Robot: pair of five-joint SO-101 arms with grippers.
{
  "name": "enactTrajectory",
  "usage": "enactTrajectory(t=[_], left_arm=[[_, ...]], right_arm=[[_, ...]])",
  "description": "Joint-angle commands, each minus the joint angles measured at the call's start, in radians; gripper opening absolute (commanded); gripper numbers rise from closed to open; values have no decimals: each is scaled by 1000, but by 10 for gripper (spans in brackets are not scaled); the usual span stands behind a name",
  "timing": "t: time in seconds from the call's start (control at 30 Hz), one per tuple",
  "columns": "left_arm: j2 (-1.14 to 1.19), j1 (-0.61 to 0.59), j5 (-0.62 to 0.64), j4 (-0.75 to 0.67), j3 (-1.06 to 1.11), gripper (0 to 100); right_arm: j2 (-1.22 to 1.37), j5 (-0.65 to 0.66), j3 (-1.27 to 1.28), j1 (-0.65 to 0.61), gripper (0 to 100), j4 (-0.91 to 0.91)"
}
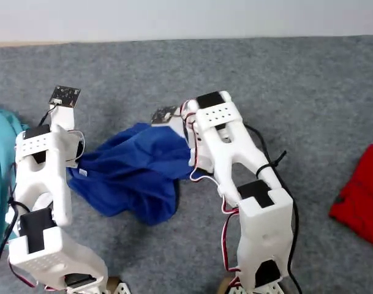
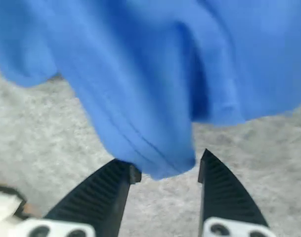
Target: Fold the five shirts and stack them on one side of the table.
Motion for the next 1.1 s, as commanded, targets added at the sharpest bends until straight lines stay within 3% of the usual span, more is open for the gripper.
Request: enactTrajectory(t=[0.0,0.5,0.77,1.07], left_arm=[[-48,6,3,-32,-28,2],[-48,6,3,-32,-28,2],[-48,6,3,-32,-28,2],[-71,11,3,0,-45,2]], right_arm=[[-56,8,-57,-31,203,39],[186,-58,-60,-70,196,-81],[202,-54,-60,-65,13,-91],[120,-52,-180,62,11,44]])
